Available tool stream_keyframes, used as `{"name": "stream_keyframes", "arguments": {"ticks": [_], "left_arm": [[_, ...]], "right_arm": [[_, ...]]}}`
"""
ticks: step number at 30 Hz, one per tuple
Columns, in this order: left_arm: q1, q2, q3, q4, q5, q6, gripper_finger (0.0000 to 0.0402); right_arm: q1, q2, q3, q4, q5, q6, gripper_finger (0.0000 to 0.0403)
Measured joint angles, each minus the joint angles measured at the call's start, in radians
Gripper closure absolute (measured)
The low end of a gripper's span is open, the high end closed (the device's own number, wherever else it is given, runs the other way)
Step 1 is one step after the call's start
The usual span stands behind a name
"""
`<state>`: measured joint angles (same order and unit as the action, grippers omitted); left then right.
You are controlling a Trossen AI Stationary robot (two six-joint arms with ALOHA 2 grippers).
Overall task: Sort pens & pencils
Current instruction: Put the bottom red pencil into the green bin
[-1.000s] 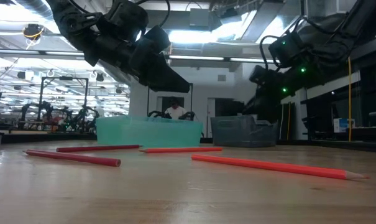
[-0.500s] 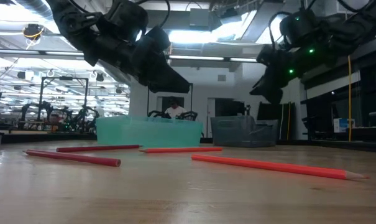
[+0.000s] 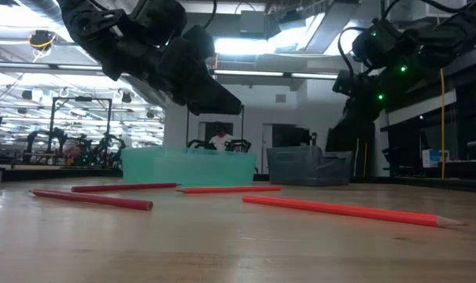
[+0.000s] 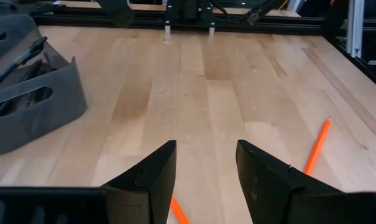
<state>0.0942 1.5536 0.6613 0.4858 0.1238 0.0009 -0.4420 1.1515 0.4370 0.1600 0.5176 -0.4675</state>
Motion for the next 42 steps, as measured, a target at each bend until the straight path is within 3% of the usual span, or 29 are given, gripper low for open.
{"name": "stream_keyframes", "arguments": {"ticks": [9,15,22,28,35,42], "left_arm": [[-0.011,0.0,0.0,0.0,0.0,-0.001,0.0241],[-0.025,0.0,0.0,0.013,-0.038,0.006,0.0241],[-0.089,-0.002,0.0,0.05,-0.063,0.043,0.0249],[-0.142,-0.026,0.0,0.013,-0.155,0.058,0.025],[-0.208,-0.107,0.0,-0.061,-0.209,0.08,0.025],[-0.297,-0.17,-0.006,-0.183,-0.378,0.034,0.025]], "right_arm": [[0.0,0.0,0.0,-0.024,-0.027,0.049,0.0399],[0.022,0.0,0.0,-0.03,-0.269,0.131,0.04],[0.106,-0.003,0.0,-0.029,-0.287,0.153,0.04],[0.182,-0.003,0.0,-0.031,-0.409,0.243,0.039],[0.281,-0.003,0.004,-0.033,-0.424,0.263,0.0387],[0.403,-0.002,0.062,-0.047,-0.394,0.329,0.0387]]}}
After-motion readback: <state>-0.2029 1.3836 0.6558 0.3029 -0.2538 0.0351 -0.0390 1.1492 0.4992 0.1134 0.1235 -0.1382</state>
